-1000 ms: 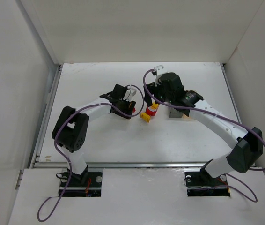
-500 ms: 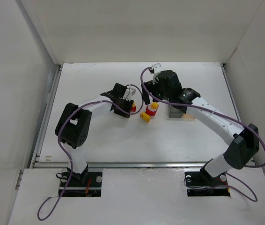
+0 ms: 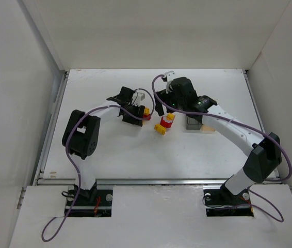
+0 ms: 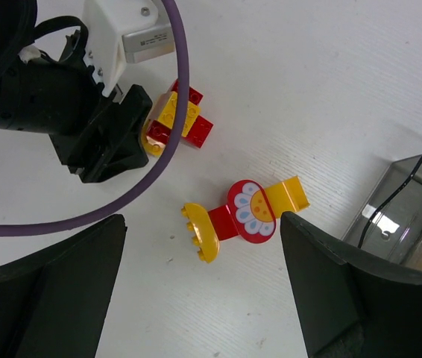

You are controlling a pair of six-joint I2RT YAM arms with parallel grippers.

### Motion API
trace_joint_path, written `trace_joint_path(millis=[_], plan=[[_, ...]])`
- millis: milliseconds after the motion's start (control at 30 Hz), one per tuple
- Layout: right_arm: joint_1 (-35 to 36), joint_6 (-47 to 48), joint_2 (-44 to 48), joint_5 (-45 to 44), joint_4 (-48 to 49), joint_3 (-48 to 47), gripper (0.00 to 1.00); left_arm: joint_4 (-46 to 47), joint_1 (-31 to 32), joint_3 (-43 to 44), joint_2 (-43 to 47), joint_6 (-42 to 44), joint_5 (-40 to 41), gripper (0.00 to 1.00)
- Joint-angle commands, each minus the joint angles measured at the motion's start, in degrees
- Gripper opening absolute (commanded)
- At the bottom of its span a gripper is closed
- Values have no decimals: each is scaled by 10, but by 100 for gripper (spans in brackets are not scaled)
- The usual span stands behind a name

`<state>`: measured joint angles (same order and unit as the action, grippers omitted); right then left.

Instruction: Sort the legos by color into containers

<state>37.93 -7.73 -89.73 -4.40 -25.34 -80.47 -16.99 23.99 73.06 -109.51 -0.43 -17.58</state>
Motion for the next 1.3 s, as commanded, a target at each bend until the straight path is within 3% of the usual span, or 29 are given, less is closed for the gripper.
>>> trace_joint_path(millis=[0, 33, 200, 433, 700, 867, 1000, 1267], plan=[[4, 3, -2, 4, 4, -30, 89, -22, -6, 24, 4, 5, -45, 49], [4, 3, -2, 4, 4, -30, 89, -22, -6, 24, 4, 13, -58, 53], [4, 3, -7, 4, 4, -36, 89, -16, -17, 36, -2, 13, -76, 54], [4, 3, -7, 4, -1, -36, 89, -22, -28, 75, -34, -10, -85, 48], [4, 3, -7, -7, -7, -36, 89, -45, -28, 93, -64, -10, -91, 33], [4, 9, -7, -7, -18, -41, 89, -45, -28, 98, -71, -5, -97, 11], [4, 9, -7, -7, -18, -41, 89, -51, -28, 104, -76, -5, -97, 0], [4, 9, -12, -2, -18, -46, 89, -62, -28, 92, -55, 7, -97, 0]])
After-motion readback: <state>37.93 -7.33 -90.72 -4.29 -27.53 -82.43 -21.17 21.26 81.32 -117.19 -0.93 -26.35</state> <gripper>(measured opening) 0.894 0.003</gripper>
